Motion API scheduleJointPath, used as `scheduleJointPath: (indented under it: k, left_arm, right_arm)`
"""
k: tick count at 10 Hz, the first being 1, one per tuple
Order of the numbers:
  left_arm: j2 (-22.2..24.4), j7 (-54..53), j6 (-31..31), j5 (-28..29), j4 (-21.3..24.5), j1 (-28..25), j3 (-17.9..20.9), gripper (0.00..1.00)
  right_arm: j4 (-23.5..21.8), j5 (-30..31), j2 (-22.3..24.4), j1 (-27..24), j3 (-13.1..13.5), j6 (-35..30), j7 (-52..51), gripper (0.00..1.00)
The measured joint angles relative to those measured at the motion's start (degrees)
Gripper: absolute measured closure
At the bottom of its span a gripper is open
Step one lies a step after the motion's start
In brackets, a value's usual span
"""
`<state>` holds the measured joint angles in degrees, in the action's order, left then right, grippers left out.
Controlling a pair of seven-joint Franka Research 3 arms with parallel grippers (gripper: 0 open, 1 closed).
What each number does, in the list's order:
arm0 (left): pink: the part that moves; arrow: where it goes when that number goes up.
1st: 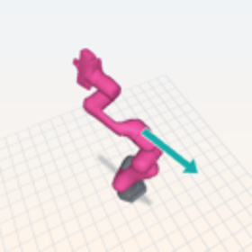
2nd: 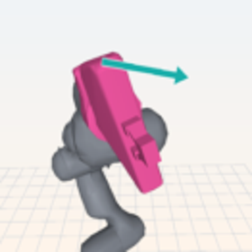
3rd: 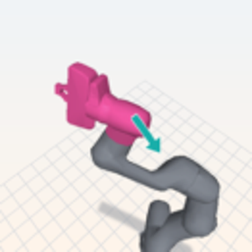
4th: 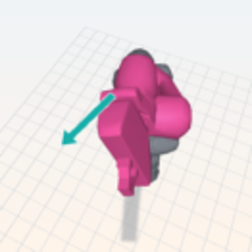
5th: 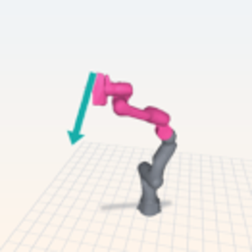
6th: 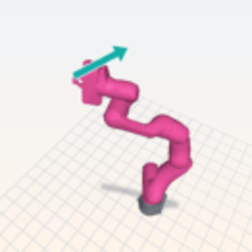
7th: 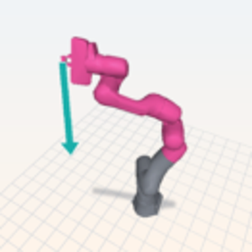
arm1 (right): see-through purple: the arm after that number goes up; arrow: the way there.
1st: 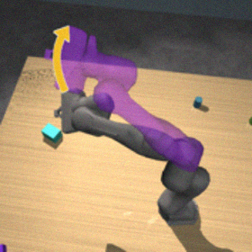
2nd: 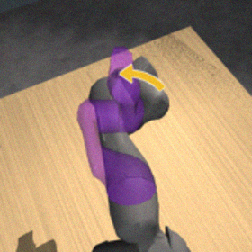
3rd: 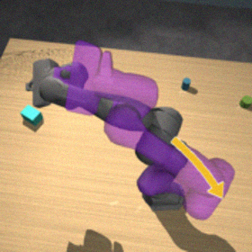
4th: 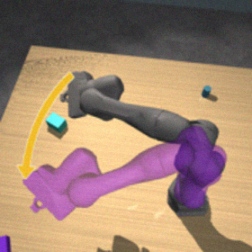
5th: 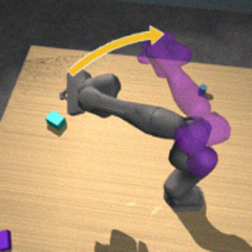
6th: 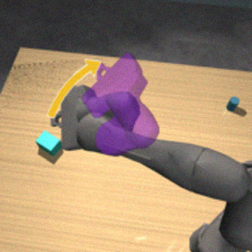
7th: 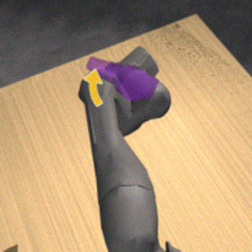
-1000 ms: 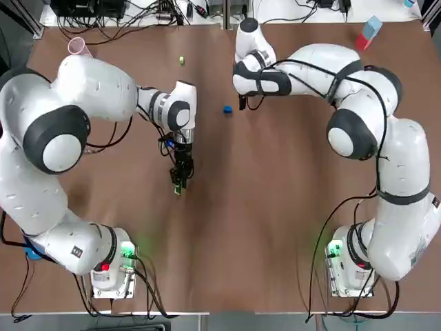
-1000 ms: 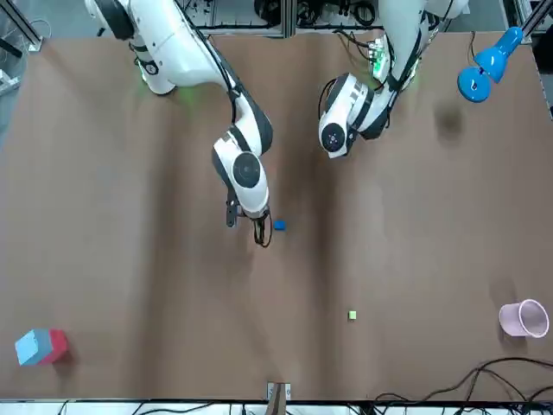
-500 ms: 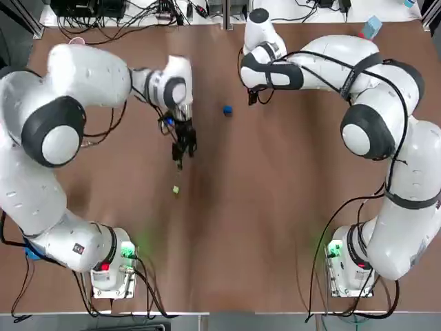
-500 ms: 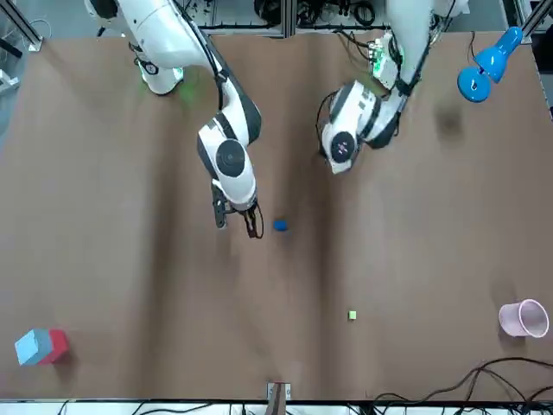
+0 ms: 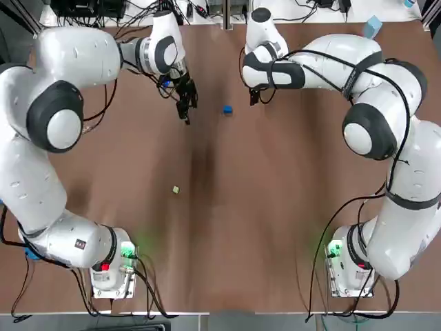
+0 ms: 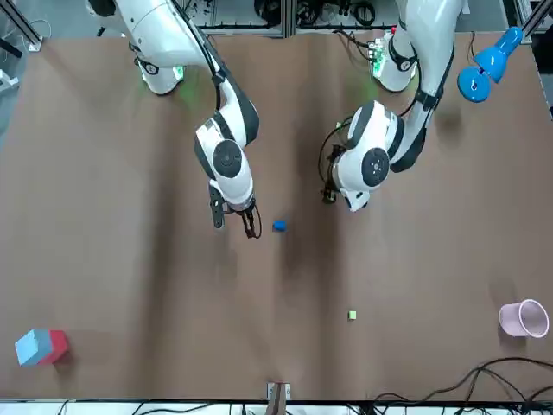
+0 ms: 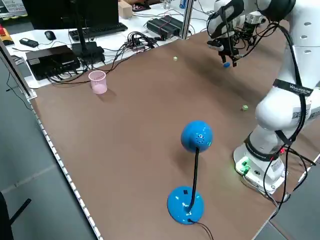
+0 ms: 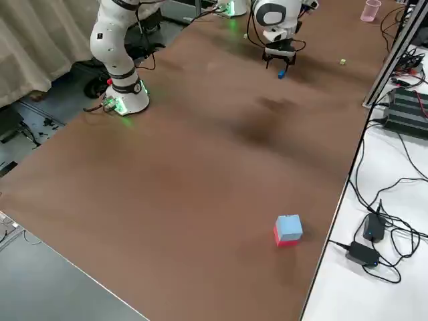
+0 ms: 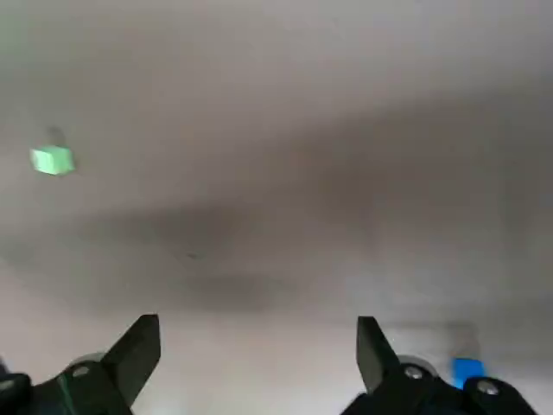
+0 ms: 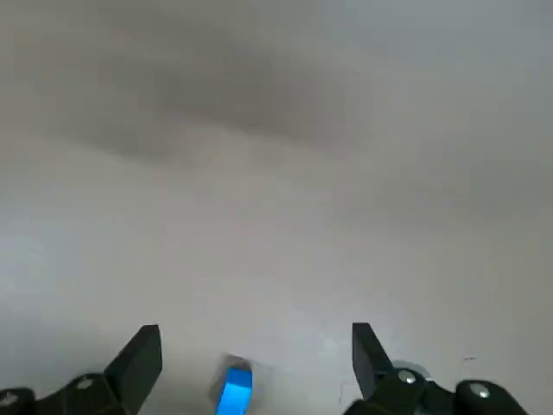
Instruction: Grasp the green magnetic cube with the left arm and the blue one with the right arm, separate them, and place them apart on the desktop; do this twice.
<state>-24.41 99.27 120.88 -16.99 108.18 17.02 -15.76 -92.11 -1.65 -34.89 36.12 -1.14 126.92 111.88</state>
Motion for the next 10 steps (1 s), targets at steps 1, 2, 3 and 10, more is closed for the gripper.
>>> scheduleJointPath:
  k: [1,2,3,10]
  left_arm:
    - [-2.8,1.2,2.1,0.0,-2.8,0.5,0.1,0.0]
    - [-5.9,3.1,4.4,0.0,-5.8,1.2,0.2,0.0]
    - [-8.6,4.4,7.5,0.0,-8.2,2.3,0.5,0.0]
    - [-18.7,8.8,20.9,0.0,-14.0,13.5,6.4,0.07]
  right_arm:
    - [0.0,0.0,0.0,0.0,0.0,0.0,0.0,0.03]
    - [0.0,0.0,0.0,0.0,0.0,0.0,0.0,0.03]
    - [0.0,0.0,0.0,0.0,0.0,0.0,0.0,0.03]
    - [0.0,0.0,0.0,-0.1,-0.1,0.1,0.0,0.03]
